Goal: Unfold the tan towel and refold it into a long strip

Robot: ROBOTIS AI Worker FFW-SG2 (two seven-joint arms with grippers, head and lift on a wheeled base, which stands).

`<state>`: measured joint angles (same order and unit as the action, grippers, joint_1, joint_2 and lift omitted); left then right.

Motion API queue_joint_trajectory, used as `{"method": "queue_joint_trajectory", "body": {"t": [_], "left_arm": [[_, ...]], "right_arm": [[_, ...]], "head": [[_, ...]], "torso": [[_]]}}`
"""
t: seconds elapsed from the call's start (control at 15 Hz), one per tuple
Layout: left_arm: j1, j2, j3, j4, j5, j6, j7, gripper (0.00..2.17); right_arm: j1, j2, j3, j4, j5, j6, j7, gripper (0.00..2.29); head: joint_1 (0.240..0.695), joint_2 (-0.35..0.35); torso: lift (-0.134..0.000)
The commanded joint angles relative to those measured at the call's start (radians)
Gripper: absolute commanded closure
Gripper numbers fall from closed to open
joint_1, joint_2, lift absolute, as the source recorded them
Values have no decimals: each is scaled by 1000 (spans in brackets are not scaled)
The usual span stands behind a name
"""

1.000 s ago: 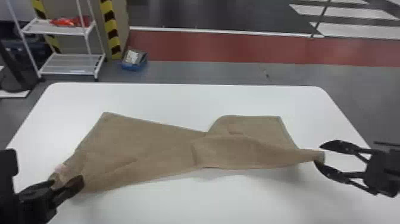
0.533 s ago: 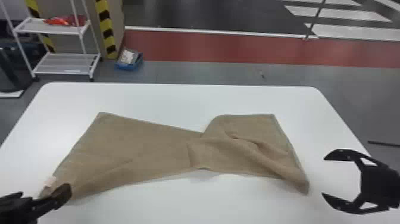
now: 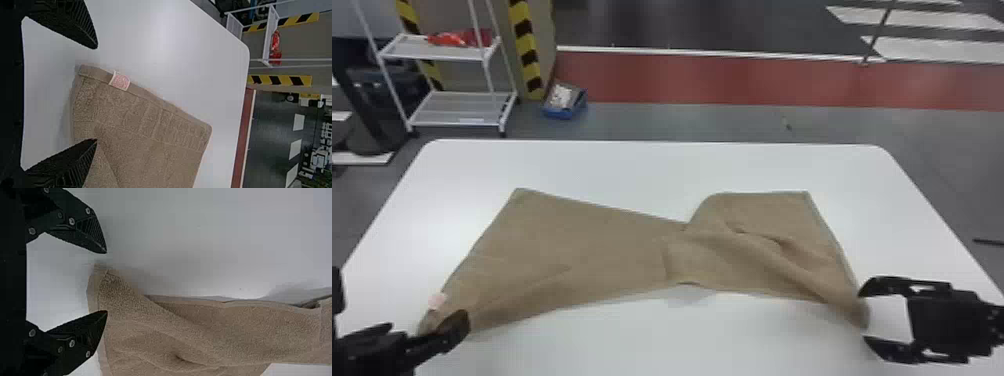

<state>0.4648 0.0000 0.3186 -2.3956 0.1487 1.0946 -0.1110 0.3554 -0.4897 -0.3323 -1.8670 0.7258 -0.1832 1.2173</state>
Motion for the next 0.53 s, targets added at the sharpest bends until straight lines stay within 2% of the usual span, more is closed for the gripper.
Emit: {"method": "queue_joint_trajectory", "body": {"t": [0.0, 0.27, 0.47], "left_arm": [[0, -3, 17, 6, 17, -3, -3, 56], [0, -3, 28, 10, 31, -12, -19, 80], [0, -3, 36, 12, 35, -15, -30, 80]], "right_arm": [[-4, 0, 13, 0, 18, 5, 10, 475], [-21, 0, 22, 0, 30, 35, 28, 745], [-27, 0, 22, 3, 37, 66, 28, 765]], "head": [[695, -70], [695, -55], [695, -63]], "torso": [[-123], [-123], [-123]]}}
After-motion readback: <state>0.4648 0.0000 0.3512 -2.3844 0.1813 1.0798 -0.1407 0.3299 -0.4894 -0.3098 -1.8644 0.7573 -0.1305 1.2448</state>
